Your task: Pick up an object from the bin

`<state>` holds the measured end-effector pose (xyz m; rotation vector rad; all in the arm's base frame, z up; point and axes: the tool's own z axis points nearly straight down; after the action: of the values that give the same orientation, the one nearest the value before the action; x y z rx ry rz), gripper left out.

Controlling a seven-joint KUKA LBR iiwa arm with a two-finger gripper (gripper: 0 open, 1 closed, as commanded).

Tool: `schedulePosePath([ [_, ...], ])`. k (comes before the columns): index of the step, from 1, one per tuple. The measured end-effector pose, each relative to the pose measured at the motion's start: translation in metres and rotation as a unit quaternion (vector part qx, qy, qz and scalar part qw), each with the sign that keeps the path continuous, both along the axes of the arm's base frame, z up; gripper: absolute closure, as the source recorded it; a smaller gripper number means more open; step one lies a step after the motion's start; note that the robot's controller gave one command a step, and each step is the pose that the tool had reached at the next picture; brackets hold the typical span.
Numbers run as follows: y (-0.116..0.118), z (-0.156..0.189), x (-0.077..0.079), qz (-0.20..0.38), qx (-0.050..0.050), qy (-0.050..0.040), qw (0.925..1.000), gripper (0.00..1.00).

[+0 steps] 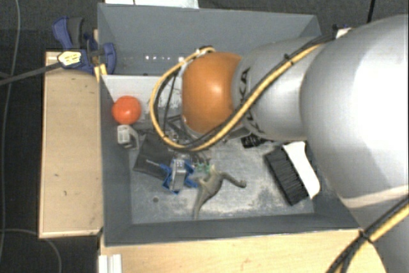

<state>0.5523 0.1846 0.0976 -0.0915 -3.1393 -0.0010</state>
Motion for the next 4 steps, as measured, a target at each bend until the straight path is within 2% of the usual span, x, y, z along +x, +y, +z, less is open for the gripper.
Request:
schedulePosePath([
  [1,-0.020,-0.024,-0.013,-0.086,0.004,-0.0018,0.9962,1.00],
  [2,-0.021,-0.024,-0.013,-0.087,0.004,-0.0018,0.9962,1.00],
  [3,-0.015,0.006,-0.010,-0.084,0.004,-0.0014,0.9965,1.00],
  [4,-0.017,0.011,-0.008,-0.080,0.006,-0.0056,0.9968,1.00],
])
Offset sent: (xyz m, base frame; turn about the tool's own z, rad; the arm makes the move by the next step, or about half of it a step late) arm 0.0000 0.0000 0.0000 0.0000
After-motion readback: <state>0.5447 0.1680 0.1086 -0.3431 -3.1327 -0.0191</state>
